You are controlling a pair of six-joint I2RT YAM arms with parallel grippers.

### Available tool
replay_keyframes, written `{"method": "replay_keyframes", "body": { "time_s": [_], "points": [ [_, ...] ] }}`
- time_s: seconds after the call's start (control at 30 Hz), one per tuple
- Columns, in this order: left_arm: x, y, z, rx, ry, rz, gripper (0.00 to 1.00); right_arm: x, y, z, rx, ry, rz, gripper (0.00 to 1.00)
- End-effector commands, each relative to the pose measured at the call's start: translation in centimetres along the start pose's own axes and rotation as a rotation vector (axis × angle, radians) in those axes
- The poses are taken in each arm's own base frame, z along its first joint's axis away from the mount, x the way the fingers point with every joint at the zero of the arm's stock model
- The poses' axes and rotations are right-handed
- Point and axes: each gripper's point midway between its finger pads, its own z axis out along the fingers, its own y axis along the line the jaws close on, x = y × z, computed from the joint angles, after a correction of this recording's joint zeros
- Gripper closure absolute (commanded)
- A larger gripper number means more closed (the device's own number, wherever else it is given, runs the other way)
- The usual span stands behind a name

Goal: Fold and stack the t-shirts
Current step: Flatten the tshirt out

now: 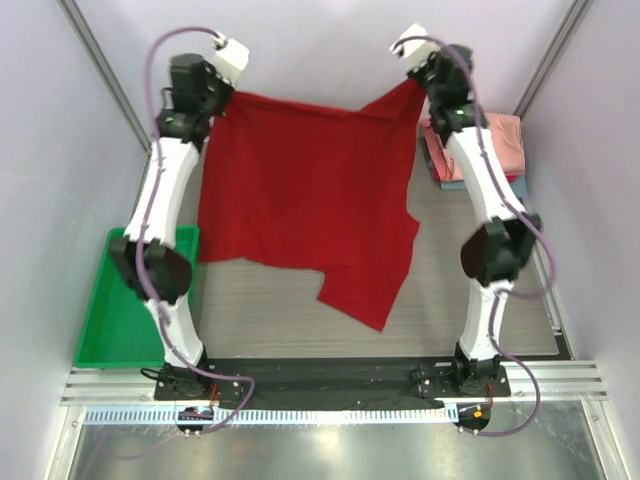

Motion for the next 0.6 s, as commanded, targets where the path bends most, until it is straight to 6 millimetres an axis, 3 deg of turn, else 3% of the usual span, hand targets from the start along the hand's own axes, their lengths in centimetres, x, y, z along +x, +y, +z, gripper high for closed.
{"method": "replay_keyframes", "body": {
  "time_s": [0.0, 0.03, 0.07, 0.1, 0.13, 0.17, 0.2, 0.27, 0.3, 0.37, 0.4, 0.5, 0.53, 0.57],
  "points": [
    [-7.3, 3.1, -10.0, -0.012, -0.17, -0.08, 1.0, -7.7, -9.0, -10.4, 0.117, -0.167, 0.108, 0.99],
    [-7.0, 2.9, -10.0, -0.004, -0.157, -0.091, 1.0, -8.2, -9.5, -12.0, 0.119, -0.177, 0.102, 0.99],
    [-8.2, 3.4, -12.4, -0.008, -0.193, -0.101, 1.0, -7.4, -8.4, -12.6, 0.088, -0.158, 0.082, 0.99],
    [-8.6, 3.4, -13.5, -0.002, -0.204, -0.121, 1.0, -9.2, -10.2, -16.2, 0.118, -0.207, 0.082, 0.99],
    [-8.7, 3.3, -14.6, 0.006, -0.208, -0.125, 1.0, -9.5, -10.4, -17.6, 0.119, -0.218, 0.065, 0.99],
    [-9.6, 3.6, -16.9, 0.004, -0.239, -0.124, 1.0, -8.7, -9.4, -18.3, 0.095, -0.2, 0.052, 0.99],
    [-9.8, 3.8, -18.0, -0.001, -0.249, -0.124, 1.0, -10.2, -10.8, -21.8, 0.122, -0.251, 0.058, 0.99],
    [-9.8, 4.0, -20.1, -0.012, -0.259, -0.115, 1.0, -10.1, -10.8, -24.0, 0.118, -0.258, 0.053, 0.99],
    [-10.5, 4.8, -22.6, -0.043, -0.292, -0.107, 1.0, -10.5, -11.7, -26.4, 0.126, -0.285, 0.065, 0.99],
    [-10.3, 5.2, -24.4, -0.068, -0.298, -0.083, 1.0, -10.5, -12.4, -28.7, 0.126, -0.294, 0.096, 0.99],
    [-10.9, 5.6, -26.6, -0.09, -0.329, -0.073, 1.0, -10.7, -12.9, -29.8, 0.13, -0.307, 0.101, 0.99],
    [-11.4, 6.3, -29.7, -0.12, -0.364, -0.064, 1.0, -12.0, -15.2, -34.6, 0.159, -0.386, 0.121, 0.99],
    [-12.1, 6.7, -31.7, -0.136, -0.399, -0.061, 1.0, -12.3, -15.9, -35.8, 0.169, -0.408, 0.129, 0.99],
    [-12.4, 6.9, -32.6, -0.143, -0.416, -0.07, 1.0, -13.1, -17.5, -38.3, 0.198, -0.448, 0.141, 0.99]
  ]
}}
